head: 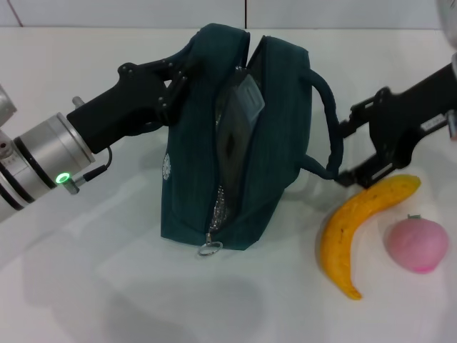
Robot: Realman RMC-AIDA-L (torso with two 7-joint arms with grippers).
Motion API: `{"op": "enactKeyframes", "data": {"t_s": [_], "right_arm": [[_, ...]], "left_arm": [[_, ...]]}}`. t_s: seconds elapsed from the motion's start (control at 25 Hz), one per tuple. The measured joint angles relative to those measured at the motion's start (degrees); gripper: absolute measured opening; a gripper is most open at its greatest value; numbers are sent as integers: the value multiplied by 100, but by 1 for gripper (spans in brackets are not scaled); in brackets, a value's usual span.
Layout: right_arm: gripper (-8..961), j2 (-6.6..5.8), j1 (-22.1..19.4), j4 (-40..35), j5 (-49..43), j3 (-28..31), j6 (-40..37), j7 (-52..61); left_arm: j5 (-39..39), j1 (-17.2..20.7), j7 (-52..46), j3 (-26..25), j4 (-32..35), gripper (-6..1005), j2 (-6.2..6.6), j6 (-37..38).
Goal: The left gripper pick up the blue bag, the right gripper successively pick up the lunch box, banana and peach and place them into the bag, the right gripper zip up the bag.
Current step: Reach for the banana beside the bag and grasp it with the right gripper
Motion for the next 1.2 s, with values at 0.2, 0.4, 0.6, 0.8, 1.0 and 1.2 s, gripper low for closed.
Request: {"op": "enactKeyframes", "data": {"t_s": [0.2,0.4,0.6,0.8,1.0,1.2], "right_arm": [[843,94,-11,-7,-258,-299,2,-182],[843,107,-4,-10,-365,-669,75,-151],[844,117,-19,5,-510,-802,144,-143],[844,142,-15,87,-670,-1023,274,-123],[844,163,41,334,-820,-1372,526,-24],[844,172,51,489,-890,-1632,749,52]], "left_arm": [[-14,12,-34,2,-24,46,0,0],[-67,14,-37,12,-44,46,0,0],[-69,-5,-33,5,-62,47,0,1],[-69,-11,-18,4,-62,47,0,0],[-69,-36,-11,17,-60,47,7,1],[-50,-40,1,12,-59,47,15,1]]}}
